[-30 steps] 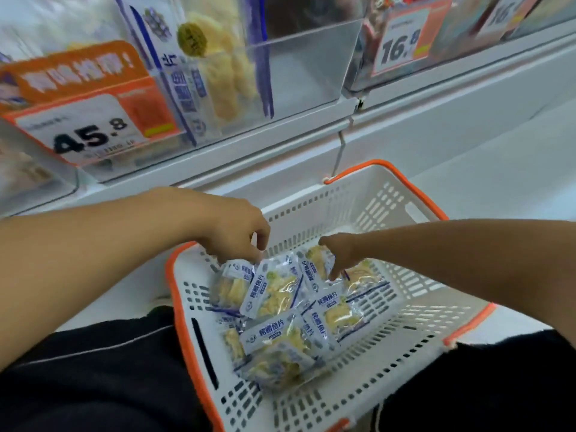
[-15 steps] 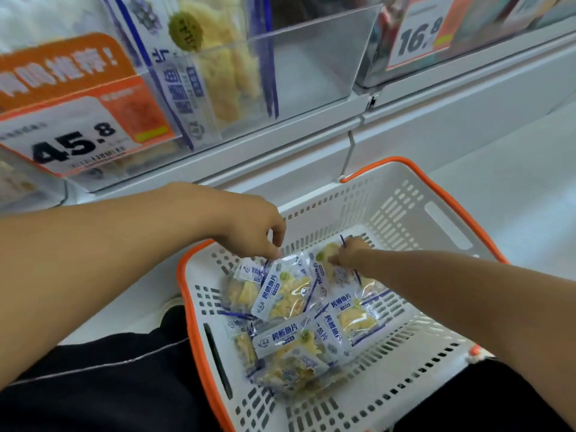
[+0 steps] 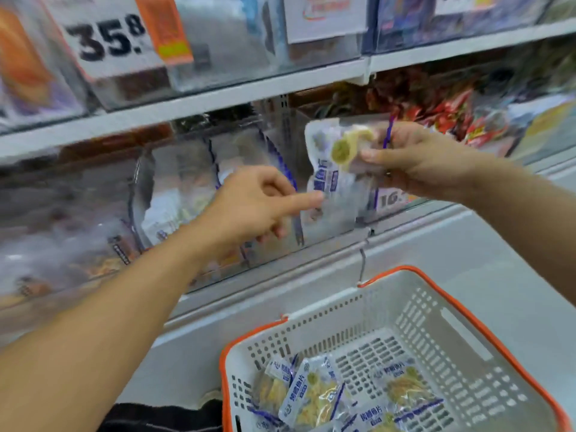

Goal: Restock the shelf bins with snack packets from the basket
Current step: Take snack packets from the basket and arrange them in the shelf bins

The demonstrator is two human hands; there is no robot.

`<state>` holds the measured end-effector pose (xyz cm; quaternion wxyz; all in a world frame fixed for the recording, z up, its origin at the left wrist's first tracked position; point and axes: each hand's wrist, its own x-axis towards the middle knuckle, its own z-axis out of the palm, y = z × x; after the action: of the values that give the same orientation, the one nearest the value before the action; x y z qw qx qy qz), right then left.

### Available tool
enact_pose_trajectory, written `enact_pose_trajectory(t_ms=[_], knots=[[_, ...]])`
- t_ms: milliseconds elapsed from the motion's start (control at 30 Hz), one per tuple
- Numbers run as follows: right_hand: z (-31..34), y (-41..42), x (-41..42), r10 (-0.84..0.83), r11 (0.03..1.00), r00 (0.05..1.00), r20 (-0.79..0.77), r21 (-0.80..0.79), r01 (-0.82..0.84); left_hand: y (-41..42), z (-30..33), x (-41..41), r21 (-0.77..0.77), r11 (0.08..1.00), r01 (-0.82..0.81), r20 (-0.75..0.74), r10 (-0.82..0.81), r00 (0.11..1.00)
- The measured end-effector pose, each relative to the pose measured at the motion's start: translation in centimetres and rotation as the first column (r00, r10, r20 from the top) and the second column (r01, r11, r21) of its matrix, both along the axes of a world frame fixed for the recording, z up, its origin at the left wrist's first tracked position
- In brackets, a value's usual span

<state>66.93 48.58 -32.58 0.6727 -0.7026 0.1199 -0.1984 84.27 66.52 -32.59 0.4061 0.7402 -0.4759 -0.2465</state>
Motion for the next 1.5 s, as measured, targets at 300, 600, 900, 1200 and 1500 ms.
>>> enact_pose_trajectory(t_ms=[300, 600, 900, 1200, 1500], knots=[[-1.6, 1.8, 7.6, -0.041, 0.988, 0.982, 0.186, -0.139, 0.068, 2.3, 0.2, 2.9, -0.452, 0.891, -0.047, 0.385, 0.242, 0.891], [-2.3, 0.8, 9.0, -0.095, 0.831, 0.962, -0.255, -0.552, -0.064, 2.3, -1.7, 5.7, -0.084, 0.988, -0.129, 0.677, 0.152, 0.720], [-1.5, 1.8, 9.4, -0.078, 0.838, 0.957, -0.279, -0.538, -0.089, 2.2, -0.5, 5.9, 0.077, 0.979, -0.186, 0.787, 0.055, 0.615], [-2.3, 1.9, 9.5, -0.018, 0.741, 0.888, -0.460, -0.603, -0.298, 1.8, -0.5, 5.3, 0.001, 0.988, -0.154, 0.757, 0.100, 0.646], [0.9, 0.0, 4.7, -0.050, 0.772, 0.964, -0.263, -0.623, -0.129, 1.2, -0.9, 2.8, -0.373, 0.925, 0.075, 0.669, 0.213, 0.712]])
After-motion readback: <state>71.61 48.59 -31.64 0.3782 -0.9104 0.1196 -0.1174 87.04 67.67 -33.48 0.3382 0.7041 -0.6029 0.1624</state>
